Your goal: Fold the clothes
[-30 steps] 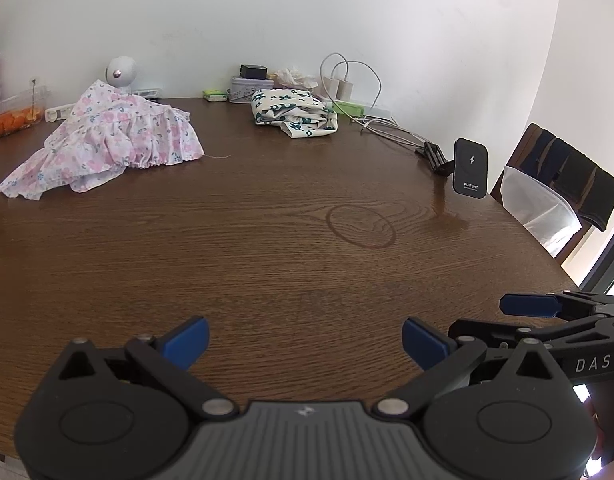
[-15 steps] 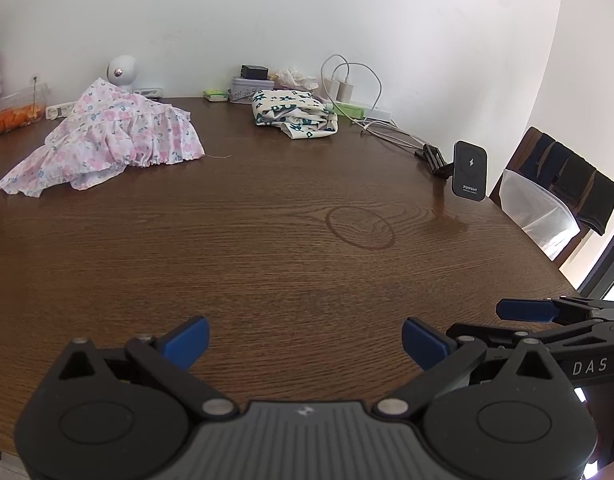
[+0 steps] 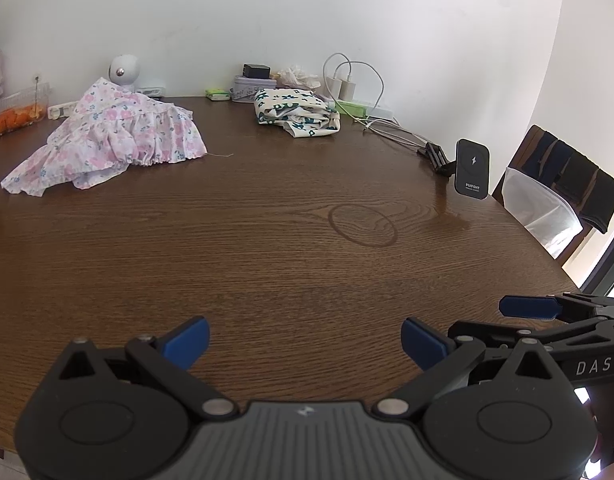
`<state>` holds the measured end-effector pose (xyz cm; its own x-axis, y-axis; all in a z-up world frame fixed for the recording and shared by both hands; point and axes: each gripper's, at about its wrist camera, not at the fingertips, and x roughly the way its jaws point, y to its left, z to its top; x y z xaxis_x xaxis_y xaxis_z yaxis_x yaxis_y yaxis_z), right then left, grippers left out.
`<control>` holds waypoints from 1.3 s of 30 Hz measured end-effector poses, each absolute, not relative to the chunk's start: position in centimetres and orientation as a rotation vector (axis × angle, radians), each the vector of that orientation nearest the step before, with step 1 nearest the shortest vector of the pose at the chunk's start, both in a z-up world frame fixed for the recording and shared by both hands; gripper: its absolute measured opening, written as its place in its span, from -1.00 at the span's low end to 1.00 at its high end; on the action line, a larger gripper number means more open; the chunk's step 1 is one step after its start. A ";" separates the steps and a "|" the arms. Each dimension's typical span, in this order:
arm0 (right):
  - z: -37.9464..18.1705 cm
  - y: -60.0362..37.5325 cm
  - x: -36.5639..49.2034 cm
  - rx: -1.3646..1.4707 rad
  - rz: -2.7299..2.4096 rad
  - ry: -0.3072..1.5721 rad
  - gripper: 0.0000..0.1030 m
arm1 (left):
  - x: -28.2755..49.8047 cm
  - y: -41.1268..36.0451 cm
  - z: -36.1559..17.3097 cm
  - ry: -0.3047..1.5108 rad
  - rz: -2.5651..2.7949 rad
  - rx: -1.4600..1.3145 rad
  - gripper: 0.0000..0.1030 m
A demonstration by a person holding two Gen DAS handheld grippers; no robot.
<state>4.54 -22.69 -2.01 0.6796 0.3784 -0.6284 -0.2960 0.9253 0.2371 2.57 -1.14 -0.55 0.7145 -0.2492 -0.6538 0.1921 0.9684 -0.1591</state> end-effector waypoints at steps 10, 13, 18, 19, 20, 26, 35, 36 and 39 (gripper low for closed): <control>-2.0 -22.6 4.5 0.118 0.381 0.729 0.99 | 2.5 -1.2 -0.5 0.733 -0.242 -0.074 0.98; -2.0 -22.6 4.5 0.116 0.382 0.727 0.99 | 2.6 -1.1 -0.5 0.733 -0.243 -0.074 0.98; -2.0 -22.7 4.5 0.116 0.383 0.727 0.99 | 2.5 -1.1 -0.5 0.732 -0.244 -0.074 0.98; -2.0 -22.7 4.5 0.116 0.383 0.727 0.99 | 2.5 -1.1 -0.5 0.732 -0.243 -0.073 0.98; -2.0 -22.7 4.5 0.116 0.383 0.727 0.99 | 2.5 -1.1 -0.5 0.733 -0.243 -0.073 0.98; -2.0 -22.7 4.6 0.114 0.386 0.731 0.99 | 2.5 -1.1 -0.6 0.734 -0.241 -0.071 0.98; -2.0 -22.7 4.5 0.111 0.389 0.729 0.99 | 2.5 -1.0 -0.6 0.733 -0.241 -0.072 0.98; -2.0 -22.7 4.5 0.111 0.389 0.729 0.99 | 2.5 -1.0 -0.6 0.733 -0.242 -0.072 0.98; -1.9 -22.6 4.5 0.110 0.390 0.727 0.99 | 2.5 -0.9 -0.5 0.732 -0.243 -0.072 0.97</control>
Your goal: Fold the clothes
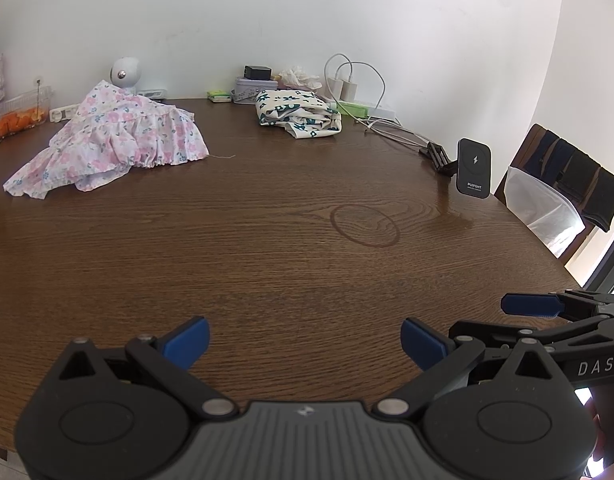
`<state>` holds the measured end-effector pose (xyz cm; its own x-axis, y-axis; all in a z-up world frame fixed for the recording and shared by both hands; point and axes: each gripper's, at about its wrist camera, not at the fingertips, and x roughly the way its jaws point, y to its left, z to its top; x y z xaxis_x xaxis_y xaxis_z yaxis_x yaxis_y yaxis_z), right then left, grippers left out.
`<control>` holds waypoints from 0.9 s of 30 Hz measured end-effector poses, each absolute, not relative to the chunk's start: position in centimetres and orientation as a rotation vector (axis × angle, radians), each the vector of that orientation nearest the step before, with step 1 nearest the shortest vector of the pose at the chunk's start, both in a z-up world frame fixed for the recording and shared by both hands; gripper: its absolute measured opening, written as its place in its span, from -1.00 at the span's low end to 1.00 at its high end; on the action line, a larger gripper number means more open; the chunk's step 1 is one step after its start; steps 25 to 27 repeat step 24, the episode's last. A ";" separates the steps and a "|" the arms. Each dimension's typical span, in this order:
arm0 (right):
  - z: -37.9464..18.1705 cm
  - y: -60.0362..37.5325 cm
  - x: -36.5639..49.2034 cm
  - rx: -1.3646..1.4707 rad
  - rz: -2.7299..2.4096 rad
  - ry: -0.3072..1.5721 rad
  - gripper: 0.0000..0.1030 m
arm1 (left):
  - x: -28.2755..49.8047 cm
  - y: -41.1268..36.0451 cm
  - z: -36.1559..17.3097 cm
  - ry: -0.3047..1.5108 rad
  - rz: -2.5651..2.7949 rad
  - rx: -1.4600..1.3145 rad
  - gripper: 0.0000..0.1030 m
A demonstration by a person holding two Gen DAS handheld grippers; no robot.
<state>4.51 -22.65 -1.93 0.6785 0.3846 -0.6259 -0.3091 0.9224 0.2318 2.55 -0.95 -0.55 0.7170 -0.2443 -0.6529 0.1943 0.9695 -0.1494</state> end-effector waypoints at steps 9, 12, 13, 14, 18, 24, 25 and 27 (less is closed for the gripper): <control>-1.8 -22.6 4.5 0.110 0.395 0.722 0.99 | 2.6 -1.0 -0.5 0.733 -0.235 -0.071 0.97; -1.8 -22.6 4.5 0.110 0.399 0.719 0.99 | 2.5 -1.0 -0.4 0.732 -0.235 -0.073 0.97; -1.8 -22.6 4.5 0.110 0.400 0.718 0.99 | 2.5 -1.0 -0.4 0.732 -0.235 -0.073 0.97; -1.8 -22.6 4.5 0.109 0.400 0.718 0.99 | 2.5 -1.1 -0.4 0.729 -0.233 -0.070 0.97; -1.7 -22.6 4.5 0.109 0.401 0.716 0.99 | 2.4 -1.1 -0.2 0.720 -0.228 -0.060 0.96; -1.8 -22.6 4.5 0.112 0.408 0.717 0.99 | 2.2 -0.9 -0.2 0.713 -0.227 -0.077 0.96; -1.8 -22.6 4.5 0.112 0.408 0.717 0.99 | 2.2 -0.9 -0.2 0.713 -0.227 -0.077 0.96; -1.8 -22.6 4.5 0.112 0.408 0.717 0.99 | 2.2 -0.9 -0.2 0.713 -0.227 -0.077 0.96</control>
